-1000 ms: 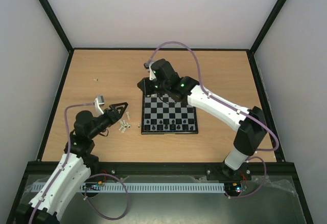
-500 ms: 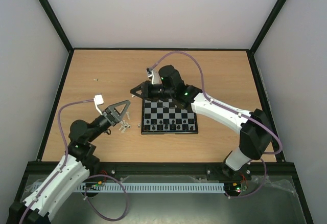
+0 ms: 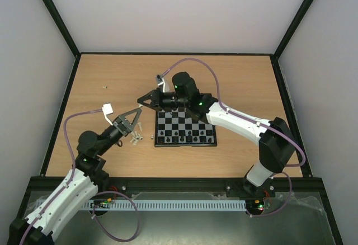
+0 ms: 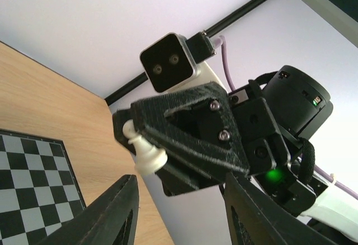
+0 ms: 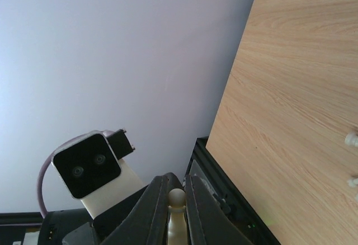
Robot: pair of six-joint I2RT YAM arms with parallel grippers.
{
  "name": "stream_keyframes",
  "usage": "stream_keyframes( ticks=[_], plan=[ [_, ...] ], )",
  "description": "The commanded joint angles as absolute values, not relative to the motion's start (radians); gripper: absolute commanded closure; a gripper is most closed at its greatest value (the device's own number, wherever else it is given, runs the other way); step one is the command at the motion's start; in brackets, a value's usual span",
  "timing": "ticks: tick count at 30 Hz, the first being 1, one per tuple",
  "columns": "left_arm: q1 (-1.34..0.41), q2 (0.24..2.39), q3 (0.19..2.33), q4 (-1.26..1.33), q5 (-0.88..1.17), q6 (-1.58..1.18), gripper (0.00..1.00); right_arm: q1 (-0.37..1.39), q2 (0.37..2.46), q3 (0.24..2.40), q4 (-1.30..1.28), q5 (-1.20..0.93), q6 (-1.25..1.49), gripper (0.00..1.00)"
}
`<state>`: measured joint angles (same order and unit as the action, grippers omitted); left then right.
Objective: Set up the chess pieces on the board
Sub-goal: Place the chess piece on the chessboard.
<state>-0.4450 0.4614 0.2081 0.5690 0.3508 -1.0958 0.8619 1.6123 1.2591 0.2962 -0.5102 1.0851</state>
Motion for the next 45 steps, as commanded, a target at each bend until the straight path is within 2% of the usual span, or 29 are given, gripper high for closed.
stream_keyframes(
  ticks=[1,7,15,17,20,21,24,27,32,37,45],
  plan=[
    [-0.451,0.465,0.201,0.603,0.311,-1.077,0.56,0.886,1.638,1.264,0.326,-0.53,1.095,0.9],
    [-0.45,0.489,0.206,0.604,0.31,-1.08,0.65,0.9,1.652,1.265,0.333,-0.524,1.098,0.9],
    [-0.45,0.466,0.199,0.56,0.288,-1.081,0.67,0.905,1.652,1.269,0.332,-0.524,1.094,0.9],
    [-0.45,0.471,0.201,0.554,0.284,-1.083,0.74,0.908,1.655,1.271,0.331,-0.526,1.092,0.9],
    [-0.451,0.489,0.21,0.545,0.286,-1.089,0.88,0.912,1.658,1.268,0.333,-0.523,1.093,0.9],
    [-0.449,0.494,0.213,0.54,0.289,-1.089,0.9,0.912,1.659,1.268,0.332,-0.524,1.093,0.9],
    [-0.45,0.494,0.221,0.518,0.287,-1.09,0.91,0.911,1.654,1.27,0.322,-0.515,1.083,0.89],
    [-0.45,0.479,0.234,0.479,0.301,-1.073,0.92,0.912,1.642,1.288,0.272,-0.498,1.043,0.77],
    [-0.449,0.439,0.287,0.352,0.363,-0.991,0.92,0.89,1.577,1.302,0.114,-0.445,0.916,0.64],
    [-0.449,0.423,0.352,0.238,0.506,-0.917,0.92,0.804,1.478,1.284,-0.044,-0.467,0.799,0.59],
    [-0.451,0.392,0.383,0.133,0.838,-0.908,0.89,0.755,1.306,1.185,-0.208,-0.652,0.645,0.59]
  ],
)
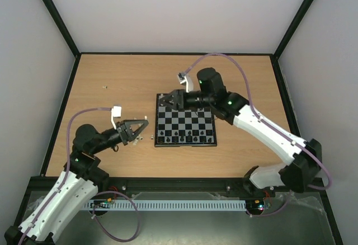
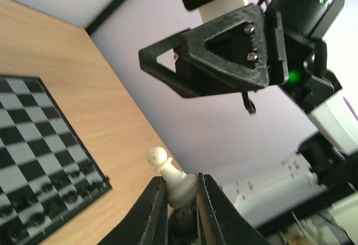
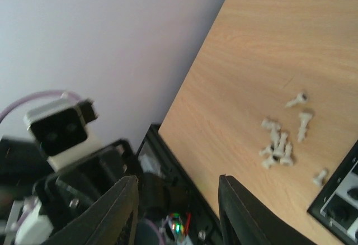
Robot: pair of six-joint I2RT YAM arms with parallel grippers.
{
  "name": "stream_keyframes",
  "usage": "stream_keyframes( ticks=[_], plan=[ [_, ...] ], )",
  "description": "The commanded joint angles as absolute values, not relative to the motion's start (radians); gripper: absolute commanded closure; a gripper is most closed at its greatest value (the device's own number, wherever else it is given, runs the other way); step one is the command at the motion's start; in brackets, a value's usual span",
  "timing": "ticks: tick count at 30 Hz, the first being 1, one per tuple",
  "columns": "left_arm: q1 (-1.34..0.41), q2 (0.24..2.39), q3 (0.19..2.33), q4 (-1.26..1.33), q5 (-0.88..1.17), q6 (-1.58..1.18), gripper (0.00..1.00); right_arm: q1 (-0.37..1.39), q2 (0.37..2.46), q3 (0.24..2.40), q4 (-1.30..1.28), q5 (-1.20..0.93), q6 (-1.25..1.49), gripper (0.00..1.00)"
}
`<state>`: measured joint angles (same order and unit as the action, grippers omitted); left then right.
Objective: Set up the chess pieces on the board
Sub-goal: Place the chess piece on the chessboard.
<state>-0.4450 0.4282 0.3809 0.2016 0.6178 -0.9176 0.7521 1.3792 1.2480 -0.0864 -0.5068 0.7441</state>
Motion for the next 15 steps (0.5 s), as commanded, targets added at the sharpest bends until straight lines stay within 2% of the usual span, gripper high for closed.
stream_keyframes(
  ticks=[1,11,15],
  plan=[
    [-0.452,0.381,0.379,0.131,0.874,-0.92,0.89,0.755,1.283,1.165,-0.206,-0.683,0.64,0.59],
    [-0.469,0.183,0.358,0.062,1.033,-0.982,0.87,0.757,1.19,1.022,-0.173,-0.986,0.602,0.63],
    [-0.483,0.137,0.339,0.071,1.067,-1.012,0.87,0.779,1.189,1.032,-0.153,-1.037,0.606,0.63]
  ],
)
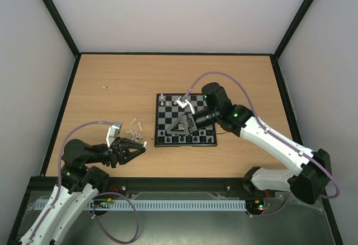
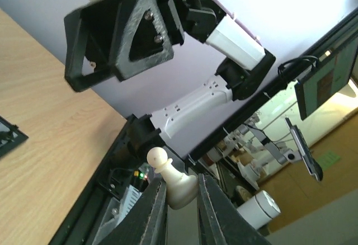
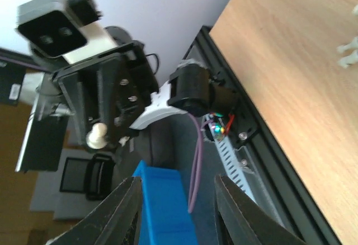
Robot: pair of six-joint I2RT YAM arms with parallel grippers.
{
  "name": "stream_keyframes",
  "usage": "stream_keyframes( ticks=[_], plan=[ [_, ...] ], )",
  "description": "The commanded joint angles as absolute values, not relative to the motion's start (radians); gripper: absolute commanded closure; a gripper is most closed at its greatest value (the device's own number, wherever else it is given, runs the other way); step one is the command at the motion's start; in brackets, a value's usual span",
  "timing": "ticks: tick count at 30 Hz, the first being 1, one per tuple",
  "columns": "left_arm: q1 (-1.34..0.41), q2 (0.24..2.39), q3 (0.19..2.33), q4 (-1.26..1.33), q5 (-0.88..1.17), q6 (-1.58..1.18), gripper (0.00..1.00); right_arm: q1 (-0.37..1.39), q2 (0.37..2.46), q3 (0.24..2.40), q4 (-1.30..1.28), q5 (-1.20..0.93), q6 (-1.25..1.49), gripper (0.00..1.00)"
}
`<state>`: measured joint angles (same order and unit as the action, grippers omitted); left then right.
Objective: Set up the chess pieces on the board
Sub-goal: Place the chess piece on the chessboard.
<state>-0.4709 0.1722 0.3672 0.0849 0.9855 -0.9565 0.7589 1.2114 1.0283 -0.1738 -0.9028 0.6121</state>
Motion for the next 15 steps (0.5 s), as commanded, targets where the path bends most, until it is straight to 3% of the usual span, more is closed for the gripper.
stream_keyframes(
  ticks=[1,15],
  plan=[
    [-0.485,0.134,0.339,0.061,1.076,-1.011,0.87,0.789,1.194,1.036,-0.145,-1.042,0.612,0.64],
    [-0.502,0.115,0.381,-0.058,1.124,-0.933,0.87,0.962,1.372,1.182,-0.161,-1.118,0.583,0.69]
  ],
)
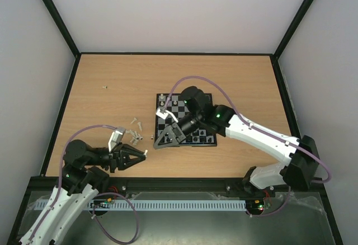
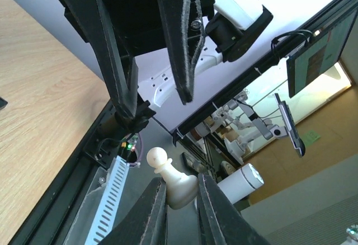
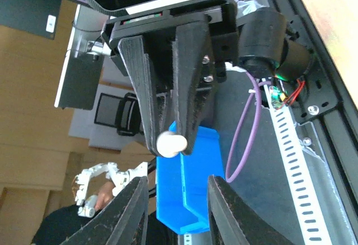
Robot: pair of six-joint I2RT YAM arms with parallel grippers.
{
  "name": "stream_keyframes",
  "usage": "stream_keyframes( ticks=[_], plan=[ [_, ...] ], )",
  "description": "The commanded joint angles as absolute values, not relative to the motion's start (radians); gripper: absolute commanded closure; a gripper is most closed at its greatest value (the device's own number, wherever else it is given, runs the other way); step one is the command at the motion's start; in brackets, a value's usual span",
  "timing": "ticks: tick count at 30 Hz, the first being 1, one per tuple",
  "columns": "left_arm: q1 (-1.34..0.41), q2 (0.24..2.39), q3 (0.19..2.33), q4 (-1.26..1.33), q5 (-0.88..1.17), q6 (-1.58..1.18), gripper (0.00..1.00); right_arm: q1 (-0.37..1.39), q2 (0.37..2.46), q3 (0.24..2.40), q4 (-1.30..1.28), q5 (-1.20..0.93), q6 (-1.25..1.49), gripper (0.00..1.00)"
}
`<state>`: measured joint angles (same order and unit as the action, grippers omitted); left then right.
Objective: Set up the chess pieces on the board
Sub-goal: Place the chess piece on the chessboard.
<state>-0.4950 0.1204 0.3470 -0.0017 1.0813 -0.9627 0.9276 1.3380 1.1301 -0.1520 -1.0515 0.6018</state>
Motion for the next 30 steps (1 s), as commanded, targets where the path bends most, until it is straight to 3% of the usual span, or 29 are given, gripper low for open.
stream_keyframes(
  ticks=[1,21,30],
  plan=[
    [-0.502,0.116,0.382,-0.061,1.123,-0.929,0.87,0.97,1.381,1.192,-0.174,-1.115,0.574,0.69],
    [-0.502,0.088,0.379,-0.093,1.114,-0.901,0.88,1.03,1.484,1.237,-0.17,-1.109,0.572,0.7],
    [-0.502,0.086,0.369,-0.103,1.112,-0.893,0.88,1.043,1.502,1.257,-0.173,-1.112,0.568,0.76]
  ],
)
